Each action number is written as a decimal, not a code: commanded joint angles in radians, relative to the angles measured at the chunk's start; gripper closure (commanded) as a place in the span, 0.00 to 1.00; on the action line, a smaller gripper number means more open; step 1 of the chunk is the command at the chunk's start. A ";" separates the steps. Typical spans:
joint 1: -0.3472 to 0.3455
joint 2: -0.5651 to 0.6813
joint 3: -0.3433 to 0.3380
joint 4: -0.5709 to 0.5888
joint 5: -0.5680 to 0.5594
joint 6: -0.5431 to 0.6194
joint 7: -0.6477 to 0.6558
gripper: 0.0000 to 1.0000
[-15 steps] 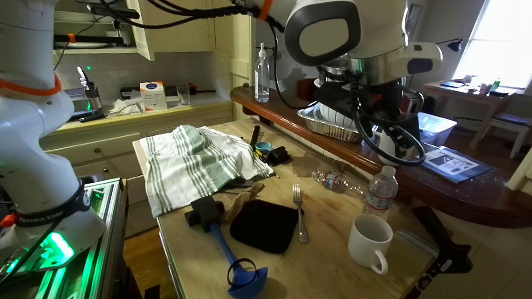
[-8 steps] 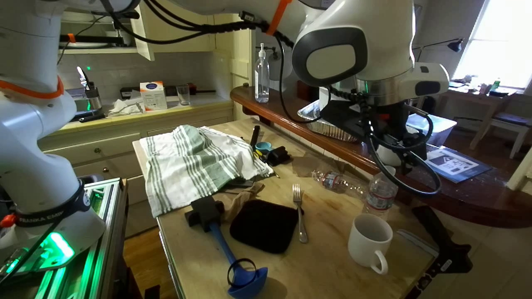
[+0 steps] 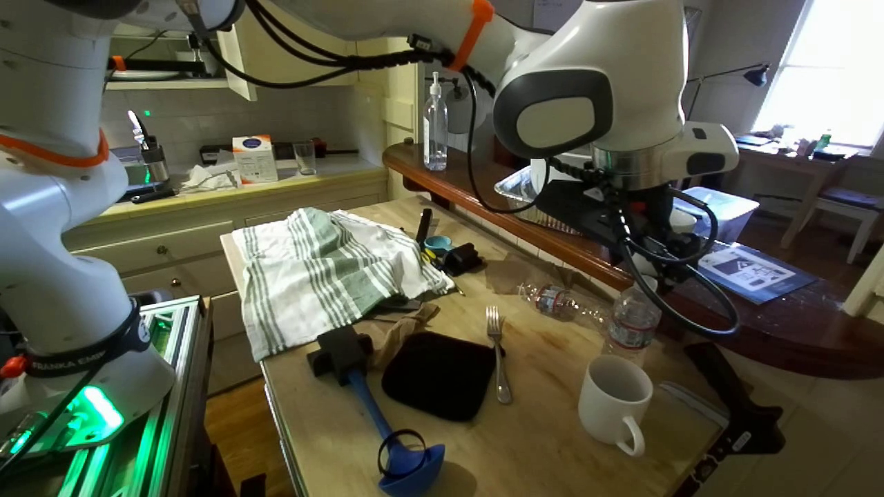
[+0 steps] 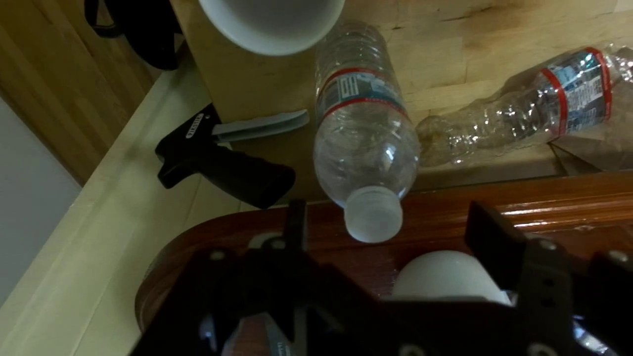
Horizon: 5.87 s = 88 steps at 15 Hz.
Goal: Put the white water bottle inside the mug.
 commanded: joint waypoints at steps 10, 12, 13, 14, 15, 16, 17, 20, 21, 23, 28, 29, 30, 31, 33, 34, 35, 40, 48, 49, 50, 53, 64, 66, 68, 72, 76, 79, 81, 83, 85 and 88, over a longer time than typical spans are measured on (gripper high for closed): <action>-0.017 0.057 0.020 0.065 -0.014 0.005 -0.028 0.41; -0.017 0.058 0.018 0.065 -0.017 0.002 -0.027 0.47; -0.018 0.058 0.019 0.064 -0.017 0.001 -0.029 0.45; -0.018 0.059 0.019 0.063 -0.018 0.004 -0.030 0.49; -0.019 0.060 0.019 0.063 -0.018 0.006 -0.030 0.52; -0.019 0.061 0.020 0.063 -0.018 0.005 -0.032 0.53; -0.019 0.062 0.019 0.063 -0.020 0.008 -0.033 0.57; -0.020 0.063 0.021 0.062 -0.020 0.010 -0.039 0.85; -0.020 0.063 0.020 0.060 -0.022 0.013 -0.044 0.87; -0.020 0.062 0.021 0.058 -0.022 0.013 -0.051 0.92; -0.010 0.015 0.026 0.020 -0.028 0.006 -0.068 0.92; -0.006 0.003 0.024 0.009 -0.036 -0.002 -0.064 0.92; -0.003 -0.004 0.022 0.001 -0.046 -0.008 -0.066 0.92; -0.001 -0.015 0.024 -0.011 -0.054 -0.014 -0.072 0.92; 0.001 -0.037 0.028 -0.035 -0.059 -0.021 -0.078 0.92; 0.003 -0.048 0.027 -0.047 -0.064 -0.025 -0.077 0.92; 0.006 -0.063 0.025 -0.063 -0.068 -0.031 -0.077 0.92; 0.007 -0.154 0.030 -0.152 -0.051 -0.082 -0.138 0.92; 0.018 -0.316 -0.008 -0.324 -0.013 -0.115 -0.186 0.92; 0.021 -0.338 -0.017 -0.349 -0.009 -0.114 -0.189 0.92; 0.023 -0.358 -0.025 -0.369 -0.002 -0.115 -0.191 0.92; 0.040 -0.428 -0.053 -0.416 0.003 -0.113 -0.166 0.92; 0.110 -0.497 -0.159 -0.322 -0.006 -0.121 -0.052 0.92; 0.110 -0.469 -0.171 -0.287 0.006 -0.110 -0.042 0.92; 0.106 -0.435 -0.180 -0.249 0.029 -0.112 -0.039 0.92; 0.086 -0.361 -0.185 -0.171 0.067 -0.111 -0.034 0.92; 0.060 -0.298 -0.178 -0.112 0.074 -0.107 -0.016 0.92; 0.040 -0.261 -0.170 -0.082 0.074 -0.106 -0.006 0.92; 0.027 -0.241 -0.165 -0.068 0.073 -0.105 -0.001 0.92; 0.018 -0.229 -0.159 -0.061 0.074 -0.106 0.002 0.92; 0.009 -0.217 -0.152 -0.057 0.075 -0.106 0.002 0.92; -0.001 -0.204 -0.143 -0.057 0.080 -0.105 0.004 0.92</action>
